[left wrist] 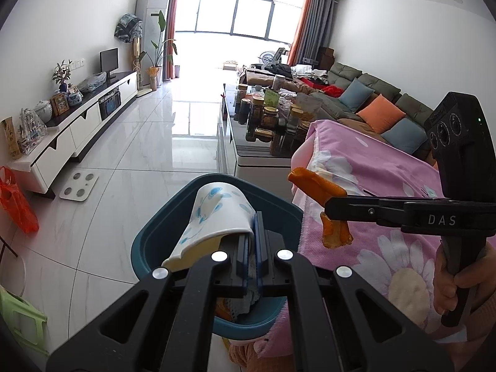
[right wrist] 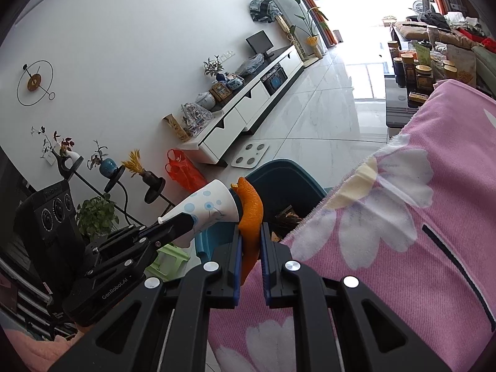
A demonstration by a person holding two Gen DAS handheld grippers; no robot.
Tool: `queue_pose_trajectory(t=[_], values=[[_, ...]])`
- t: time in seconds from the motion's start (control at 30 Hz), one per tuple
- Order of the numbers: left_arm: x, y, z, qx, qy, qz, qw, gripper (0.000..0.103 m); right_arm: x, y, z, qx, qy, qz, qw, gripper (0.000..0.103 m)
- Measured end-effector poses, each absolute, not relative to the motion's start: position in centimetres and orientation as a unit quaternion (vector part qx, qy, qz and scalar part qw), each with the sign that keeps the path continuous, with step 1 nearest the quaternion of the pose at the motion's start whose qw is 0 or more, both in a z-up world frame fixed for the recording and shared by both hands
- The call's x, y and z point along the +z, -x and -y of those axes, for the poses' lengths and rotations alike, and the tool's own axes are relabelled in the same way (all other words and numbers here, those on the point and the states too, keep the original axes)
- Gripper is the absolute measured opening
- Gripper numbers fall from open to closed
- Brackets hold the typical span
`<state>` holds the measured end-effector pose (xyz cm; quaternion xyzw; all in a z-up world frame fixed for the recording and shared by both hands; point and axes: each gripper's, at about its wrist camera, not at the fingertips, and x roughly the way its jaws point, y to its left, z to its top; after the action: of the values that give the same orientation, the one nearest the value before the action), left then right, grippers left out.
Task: Collect trash
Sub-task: 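Hold the paper cup and orange peel over the teal bin with both tools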
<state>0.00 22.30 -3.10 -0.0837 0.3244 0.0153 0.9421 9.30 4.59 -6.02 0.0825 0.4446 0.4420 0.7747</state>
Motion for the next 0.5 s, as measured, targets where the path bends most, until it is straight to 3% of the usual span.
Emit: queue_pose_trajectory(t=[0.5], values=[[-4.8,-1.1,-23.8,0.032,0.095,-0.343,0.934,0.004,-6.5,-10.3,-7.9,0.446,-0.059,-0.462,0.764,0.01]])
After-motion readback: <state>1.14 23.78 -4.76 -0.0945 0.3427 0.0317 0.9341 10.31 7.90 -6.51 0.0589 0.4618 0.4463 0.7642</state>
